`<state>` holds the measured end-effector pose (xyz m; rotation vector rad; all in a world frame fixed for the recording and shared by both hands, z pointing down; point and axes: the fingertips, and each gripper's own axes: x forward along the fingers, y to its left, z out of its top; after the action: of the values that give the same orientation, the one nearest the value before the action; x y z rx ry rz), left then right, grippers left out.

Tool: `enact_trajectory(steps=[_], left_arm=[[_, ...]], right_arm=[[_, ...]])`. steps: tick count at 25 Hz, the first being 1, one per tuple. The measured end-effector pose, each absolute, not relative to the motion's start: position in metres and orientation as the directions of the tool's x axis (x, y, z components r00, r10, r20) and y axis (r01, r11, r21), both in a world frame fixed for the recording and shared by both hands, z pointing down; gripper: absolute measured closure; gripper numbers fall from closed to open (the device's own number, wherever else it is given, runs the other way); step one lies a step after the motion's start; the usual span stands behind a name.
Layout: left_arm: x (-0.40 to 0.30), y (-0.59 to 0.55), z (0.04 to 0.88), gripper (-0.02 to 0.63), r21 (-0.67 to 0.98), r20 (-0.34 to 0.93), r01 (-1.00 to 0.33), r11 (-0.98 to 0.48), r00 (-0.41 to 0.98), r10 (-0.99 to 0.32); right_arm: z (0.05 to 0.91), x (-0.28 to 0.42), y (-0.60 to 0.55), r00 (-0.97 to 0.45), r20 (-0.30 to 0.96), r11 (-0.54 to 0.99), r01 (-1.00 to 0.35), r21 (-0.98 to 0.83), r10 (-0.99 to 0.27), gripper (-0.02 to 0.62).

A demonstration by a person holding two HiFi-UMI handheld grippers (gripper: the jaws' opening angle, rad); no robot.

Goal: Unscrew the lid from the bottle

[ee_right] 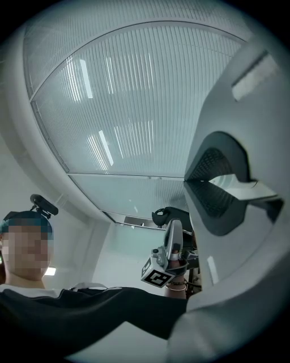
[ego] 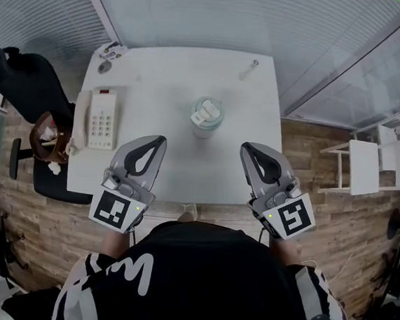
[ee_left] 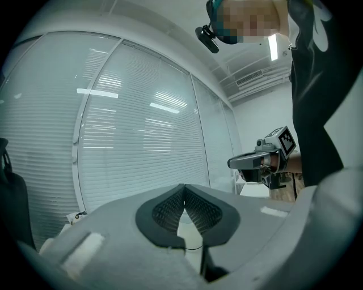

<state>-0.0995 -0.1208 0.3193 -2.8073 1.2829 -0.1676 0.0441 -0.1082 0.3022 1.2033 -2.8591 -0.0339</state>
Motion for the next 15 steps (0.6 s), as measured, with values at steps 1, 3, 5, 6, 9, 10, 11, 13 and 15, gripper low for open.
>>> enact_trajectory(steps=[1, 3, 5, 6, 9, 10, 11, 13, 15], left_arm=[[-0.102, -0.126, 0.32, 0.603, -0.09, 0.078, -0.75, -0.655, 0.65, -0.756], [-0.106, -0.138, 0.32, 0.604, -0.087, 0.078, -0.751, -0.654, 0.649, -0.756], [-0.108, -0.147, 0.321, 0.604, -0.087, 0.077, -0.749, -0.657, 0.652, -0.754], [-0.109, -0.151, 0.322, 0.604, -0.086, 0.077, -0.746, -0.66, 0.656, -0.751], [-0.109, -0.16, 0.324, 0.603, -0.075, 0.082, -0.739, -0.669, 0.664, -0.743], [-0.109, -0.163, 0.325, 0.603, -0.073, 0.084, -0.738, -0.671, 0.666, -0.741], [-0.109, -0.166, 0.325, 0.603, -0.072, 0.084, -0.736, -0.673, 0.668, -0.74], [-0.107, -0.172, 0.325, 0.603, -0.072, 0.081, -0.733, -0.676, 0.671, -0.737], [-0.103, -0.177, 0.325, 0.603, -0.071, 0.079, -0.731, -0.679, 0.674, -0.734]], right_arm=[[0.302, 0.042, -0.113, -0.697, 0.028, 0.698, -0.716, 0.035, -0.716, 0.594], [0.303, 0.038, -0.123, -0.693, 0.03, 0.693, -0.72, 0.036, -0.721, 0.594], [0.304, 0.036, -0.133, -0.686, 0.032, 0.687, -0.726, 0.034, -0.727, 0.594], [0.305, 0.035, -0.136, -0.684, 0.032, 0.684, -0.728, 0.032, -0.729, 0.594], [0.306, 0.031, -0.145, -0.682, 0.036, 0.683, -0.73, 0.031, -0.731, 0.594], [0.306, 0.03, -0.146, -0.681, 0.037, 0.682, -0.73, 0.031, -0.731, 0.594], [0.305, 0.03, -0.148, -0.68, 0.037, 0.681, -0.732, 0.03, -0.732, 0.594], [0.304, 0.032, -0.153, -0.677, 0.034, 0.678, -0.735, 0.022, -0.735, 0.594], [0.304, 0.035, -0.157, -0.677, 0.034, 0.678, -0.735, 0.013, -0.735, 0.594]])
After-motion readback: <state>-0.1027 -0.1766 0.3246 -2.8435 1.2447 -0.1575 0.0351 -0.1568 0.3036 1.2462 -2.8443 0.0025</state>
